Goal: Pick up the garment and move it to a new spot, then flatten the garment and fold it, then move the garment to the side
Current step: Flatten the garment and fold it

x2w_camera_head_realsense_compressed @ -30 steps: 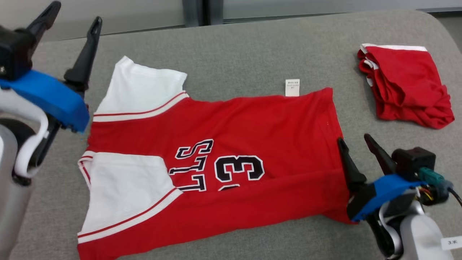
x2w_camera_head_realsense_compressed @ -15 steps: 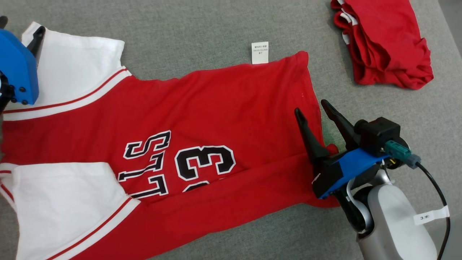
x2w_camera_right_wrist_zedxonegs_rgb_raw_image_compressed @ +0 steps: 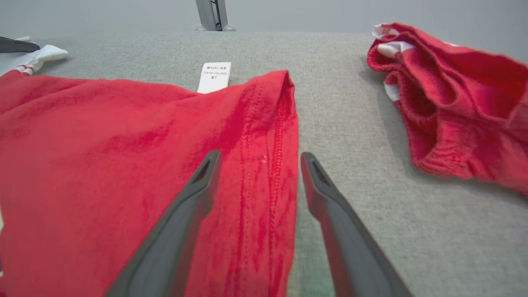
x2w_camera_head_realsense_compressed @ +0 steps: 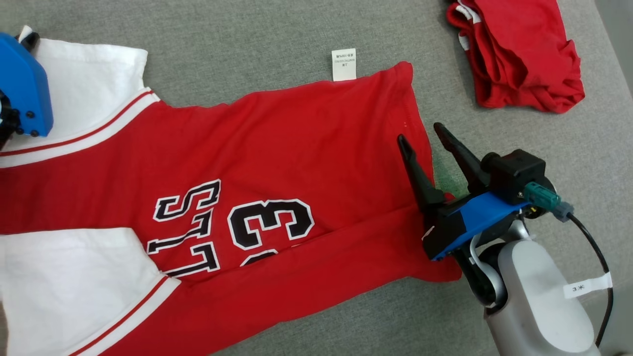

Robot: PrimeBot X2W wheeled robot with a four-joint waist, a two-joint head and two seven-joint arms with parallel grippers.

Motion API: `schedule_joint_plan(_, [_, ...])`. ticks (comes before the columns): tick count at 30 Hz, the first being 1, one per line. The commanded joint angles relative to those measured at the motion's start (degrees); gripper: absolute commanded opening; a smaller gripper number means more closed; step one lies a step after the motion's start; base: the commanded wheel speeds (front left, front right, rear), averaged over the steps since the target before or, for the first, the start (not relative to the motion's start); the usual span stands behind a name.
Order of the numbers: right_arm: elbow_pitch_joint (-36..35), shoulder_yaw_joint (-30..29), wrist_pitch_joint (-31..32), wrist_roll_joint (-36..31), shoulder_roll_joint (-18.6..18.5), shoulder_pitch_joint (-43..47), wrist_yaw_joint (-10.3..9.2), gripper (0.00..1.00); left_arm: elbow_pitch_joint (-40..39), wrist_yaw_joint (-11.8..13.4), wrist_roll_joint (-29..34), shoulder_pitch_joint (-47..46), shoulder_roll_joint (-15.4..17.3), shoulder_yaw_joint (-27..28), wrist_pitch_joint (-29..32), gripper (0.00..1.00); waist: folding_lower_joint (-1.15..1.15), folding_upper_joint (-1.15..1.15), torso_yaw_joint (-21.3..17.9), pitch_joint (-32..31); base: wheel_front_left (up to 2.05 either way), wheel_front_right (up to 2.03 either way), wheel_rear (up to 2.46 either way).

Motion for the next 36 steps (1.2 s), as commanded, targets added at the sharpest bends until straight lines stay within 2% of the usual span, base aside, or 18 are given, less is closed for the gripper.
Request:
schedule_joint_plan(1, [0.2,-1.0,0.3,-1.4,-0.1,-1.8,0.00,1.00,-0.1,-0.5,-0.3,-0.7,-0.4,-0.6,-1.1,0.00,-0.01,0.00,0.7,-0.4,0.00,0.00,0.00])
schedule_joint_plan(7, [0.7,-4.1,2.0,-3.8,-0.8,-4.1,0.00,1.00,-1.2,-0.5,-0.8,-1.1,-1.8,-1.8,-5.9,0.00,-0.01,0.00,3.2,-2.3,0.00,0.00,0.00])
schedule_joint_plan(12, [3.7,-7.2,4.8,-4.8,-3.5,-7.5,0.00,1.00,-3.4,-0.5,-1.9,-0.5,-3.5,-3.6,-10.6,0.00,-0.01,0.00,7.1,-4.3,0.00,0.00,0.00])
schedule_joint_plan(18, [9.9,-9.9,8.0,-3.9,-5.3,-12.6,0.00,1.00,-6.8,-0.3,-3.1,-0.3,-4.1,-5.9,-14.6,0.00,-0.01,0.00,11.0,-4.4,0.00,0.00,0.00])
schedule_joint_plan(21, [15.7,-10.0,10.7,-3.7,-6.4,-15.6,0.00,1.00,-8.3,-0.3,-3.6,0.0,-4.5,-7.4,-16.0,0.00,-0.01,0.00,12.7,-4.0,0.00,0.00,0.00])
schedule_joint_plan(26, [20.7,-9.0,13.3,-3.4,-7.5,-17.4,0.00,1.00,-9.0,-0.4,-4.1,0.1,-4.9,-8.6,-17.1,0.00,-0.01,0.00,13.8,-4.0,0.00,0.00,0.00])
schedule_joint_plan(27, [21.6,-8.8,13.7,-3.2,-7.6,-17.7,0.00,0.62,-9.1,-0.4,-4.3,0.1,-5.0,-8.8,-17.4,0.00,-0.01,0.00,13.9,-4.1,0.00,0.00,0.00])
schedule_joint_plan(28, [22.3,-8.7,13.9,-2.8,-7.7,-17.8,0.00,0.38,-9.0,-0.4,-4.3,0.2,-5.1,-9.0,-17.7,0.00,-0.01,0.00,14.0,-4.2,0.00,0.00,0.00])
schedule_joint_plan(30, [23.0,-8.3,13.5,-2.1,-7.7,-18.0,0.00,0.09,-9.0,-0.4,-4.7,0.3,-5.2,-9.2,-18.5,0.00,-0.01,0.00,14.2,-4.6,0.00,0.00,0.00])
schedule_joint_plan(31, [23.3,-8.2,13.1,-1.8,-7.7,-18.3,0.00,0.00,-8.8,-0.4,-4.8,0.4,-5.2,-9.3,-18.9,0.00,-0.01,0.00,14.2,-4.9,0.00,0.00,0.00])
schedule_joint_plan(36, [24.3,-8.2,9.5,-1.6,-8.1,-19.6,0.00,0.00,-8.1,-0.4,-5.7,1.1,-5.5,-9.9,-20.6,0.00,-0.01,0.00,14.6,-6.7,0.00,0.00,0.00])
